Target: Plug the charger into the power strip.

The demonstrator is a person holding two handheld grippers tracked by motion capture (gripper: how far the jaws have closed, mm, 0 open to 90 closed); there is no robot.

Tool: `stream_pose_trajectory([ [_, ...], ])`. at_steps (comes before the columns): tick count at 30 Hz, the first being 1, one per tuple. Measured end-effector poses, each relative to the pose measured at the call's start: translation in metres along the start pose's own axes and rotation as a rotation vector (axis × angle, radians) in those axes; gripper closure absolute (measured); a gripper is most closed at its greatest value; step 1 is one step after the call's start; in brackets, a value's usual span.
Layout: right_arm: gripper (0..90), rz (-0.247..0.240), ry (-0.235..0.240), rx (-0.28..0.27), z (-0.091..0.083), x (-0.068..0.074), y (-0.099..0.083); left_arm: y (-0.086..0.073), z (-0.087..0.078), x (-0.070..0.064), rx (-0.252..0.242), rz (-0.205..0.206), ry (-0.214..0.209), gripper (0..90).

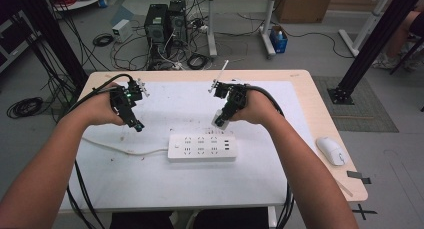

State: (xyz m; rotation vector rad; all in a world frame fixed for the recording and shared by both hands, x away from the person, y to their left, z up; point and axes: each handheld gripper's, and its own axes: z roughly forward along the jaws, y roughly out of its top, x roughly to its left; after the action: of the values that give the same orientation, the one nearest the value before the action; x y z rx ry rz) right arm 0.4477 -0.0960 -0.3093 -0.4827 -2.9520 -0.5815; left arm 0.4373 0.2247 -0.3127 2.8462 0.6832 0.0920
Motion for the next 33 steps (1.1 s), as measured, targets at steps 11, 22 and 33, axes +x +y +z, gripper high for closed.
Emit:
stream_pose_trajectory([
  [11,62.3,-0.14,0.018,0.116,0.031,0.012,0.01,-0.002,-0.001,-0.002,0.003,0.018,0.008,1.7],
  [22,62.3,-0.159,0.02,0.163,0.05,0.011,0.014,-0.004,0.002,-0.003,0.001,0.013,0.022,1.7],
  [33,62.4,-0.208,0.016,0.186,0.058,0.01,0.013,-0.006,0.004,-0.001,0.001,0.008,0.017,1.7],
])
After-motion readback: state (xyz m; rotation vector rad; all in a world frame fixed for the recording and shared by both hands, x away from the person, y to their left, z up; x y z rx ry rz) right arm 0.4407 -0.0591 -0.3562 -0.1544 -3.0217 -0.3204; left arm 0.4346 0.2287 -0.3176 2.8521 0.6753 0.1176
